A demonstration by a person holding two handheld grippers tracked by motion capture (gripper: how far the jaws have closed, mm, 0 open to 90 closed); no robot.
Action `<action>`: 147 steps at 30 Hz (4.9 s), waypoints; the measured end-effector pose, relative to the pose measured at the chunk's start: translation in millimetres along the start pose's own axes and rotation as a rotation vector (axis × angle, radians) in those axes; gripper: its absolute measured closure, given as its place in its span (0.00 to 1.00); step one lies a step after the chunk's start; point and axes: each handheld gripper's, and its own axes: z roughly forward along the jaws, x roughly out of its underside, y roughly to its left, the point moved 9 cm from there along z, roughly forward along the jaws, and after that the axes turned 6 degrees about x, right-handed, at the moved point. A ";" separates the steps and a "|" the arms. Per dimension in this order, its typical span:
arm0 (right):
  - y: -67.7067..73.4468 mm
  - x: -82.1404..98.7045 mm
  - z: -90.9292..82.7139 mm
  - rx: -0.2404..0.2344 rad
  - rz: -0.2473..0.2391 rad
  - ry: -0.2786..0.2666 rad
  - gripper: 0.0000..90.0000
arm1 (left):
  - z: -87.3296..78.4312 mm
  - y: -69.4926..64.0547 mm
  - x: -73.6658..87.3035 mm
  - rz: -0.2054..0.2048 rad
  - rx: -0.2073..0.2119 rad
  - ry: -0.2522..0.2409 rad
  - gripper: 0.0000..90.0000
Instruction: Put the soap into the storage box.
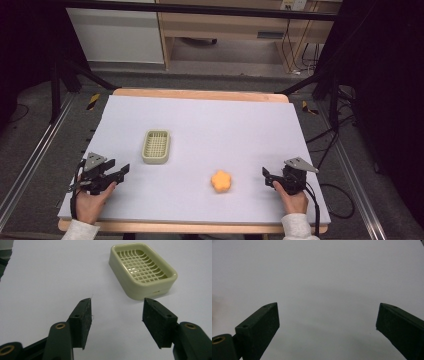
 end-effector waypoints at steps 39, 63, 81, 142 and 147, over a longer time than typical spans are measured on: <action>3.8 3.4 0.9 -0.003 -0.021 0.032 0.06 | 15.0 -86.7 -33.7 0.178 0.172 0.019 0.36; 4.4 4.2 1.3 0.001 -0.021 0.041 0.06 | 32.5 -130.6 -57.0 0.245 0.252 0.042 0.33; 4.8 3.9 0.7 -0.004 -0.019 0.039 0.06 | 47.8 -169.4 -67.4 0.318 0.309 0.086 0.32; 6.3 4.2 2.0 -0.012 -0.018 0.040 0.06 | 97.9 -266.4 -37.8 0.493 0.431 0.301 0.26; 6.4 4.2 2.0 -0.013 -0.018 0.041 0.06 | 101.9 -269.4 -34.6 0.513 0.431 0.326 0.25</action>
